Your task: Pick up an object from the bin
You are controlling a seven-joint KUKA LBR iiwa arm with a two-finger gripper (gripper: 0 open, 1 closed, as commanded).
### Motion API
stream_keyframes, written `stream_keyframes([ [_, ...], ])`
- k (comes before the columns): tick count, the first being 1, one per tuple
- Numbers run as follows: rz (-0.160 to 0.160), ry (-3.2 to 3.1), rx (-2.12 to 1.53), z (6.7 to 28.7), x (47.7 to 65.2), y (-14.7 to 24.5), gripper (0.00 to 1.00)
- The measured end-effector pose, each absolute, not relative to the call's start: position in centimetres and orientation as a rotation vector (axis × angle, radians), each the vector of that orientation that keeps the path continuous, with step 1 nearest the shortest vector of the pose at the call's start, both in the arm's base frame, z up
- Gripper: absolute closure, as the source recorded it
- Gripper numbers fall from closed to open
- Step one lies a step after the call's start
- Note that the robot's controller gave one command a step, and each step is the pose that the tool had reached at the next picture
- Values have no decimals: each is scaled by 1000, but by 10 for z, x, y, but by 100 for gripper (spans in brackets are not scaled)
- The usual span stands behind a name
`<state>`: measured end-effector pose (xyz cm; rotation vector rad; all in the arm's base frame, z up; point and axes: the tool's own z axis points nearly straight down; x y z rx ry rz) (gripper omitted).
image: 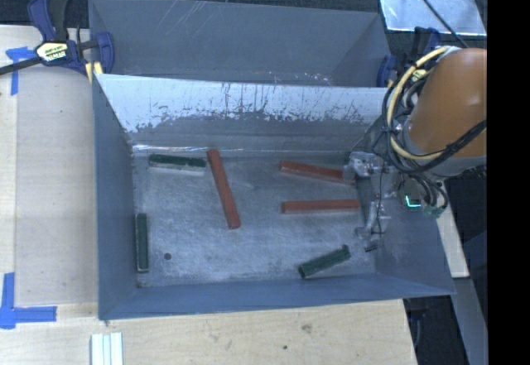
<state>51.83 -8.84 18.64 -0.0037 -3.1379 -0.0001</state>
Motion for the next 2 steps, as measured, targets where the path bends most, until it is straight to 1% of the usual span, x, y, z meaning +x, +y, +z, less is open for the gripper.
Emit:
stream_keyframes([
  [1, 2, -3145, 0, 190, 520, -88, 0],
  [2, 4, -3151, 45, 140, 520, -59, 0],
])
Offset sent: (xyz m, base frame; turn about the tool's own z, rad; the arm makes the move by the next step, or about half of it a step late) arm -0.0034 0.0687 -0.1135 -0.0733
